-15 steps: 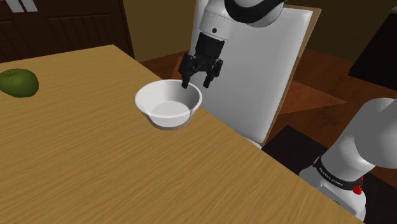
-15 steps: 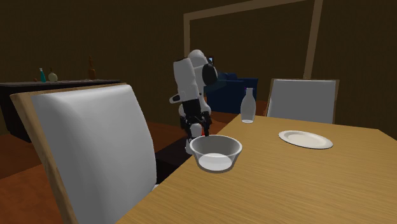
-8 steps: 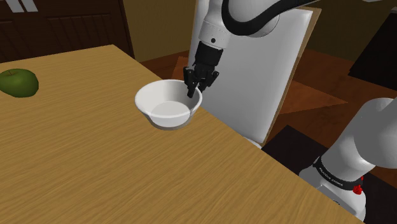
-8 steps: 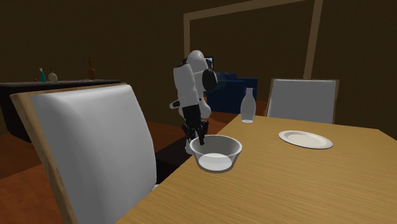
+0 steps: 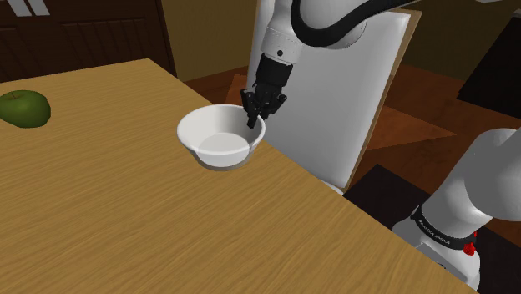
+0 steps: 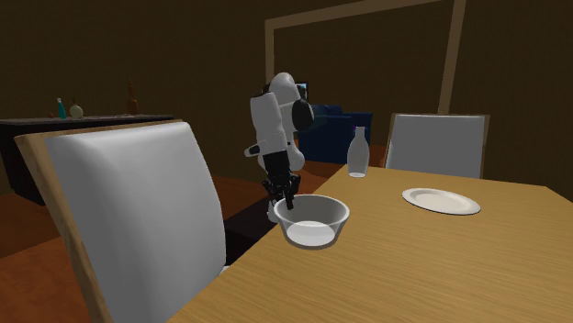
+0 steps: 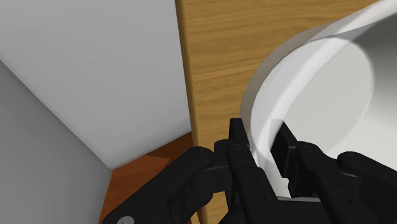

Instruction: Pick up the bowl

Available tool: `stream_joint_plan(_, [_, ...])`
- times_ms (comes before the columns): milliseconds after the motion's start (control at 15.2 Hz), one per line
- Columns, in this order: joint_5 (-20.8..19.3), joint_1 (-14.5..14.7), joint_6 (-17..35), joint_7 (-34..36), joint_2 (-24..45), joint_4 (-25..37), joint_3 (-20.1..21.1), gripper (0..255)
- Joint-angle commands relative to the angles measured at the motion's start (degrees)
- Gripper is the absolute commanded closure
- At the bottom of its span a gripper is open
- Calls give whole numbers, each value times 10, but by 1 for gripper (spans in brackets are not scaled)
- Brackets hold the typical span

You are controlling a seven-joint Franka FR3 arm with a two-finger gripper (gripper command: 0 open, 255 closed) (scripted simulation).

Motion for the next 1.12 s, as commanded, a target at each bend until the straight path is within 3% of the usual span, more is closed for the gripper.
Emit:
stream_joint_plan(0, [-1, 0, -8, 1, -3, 4, -1, 255])
stream_joint_plan(1056, [-14, -6, -114, 26, -24, 92, -9, 255])
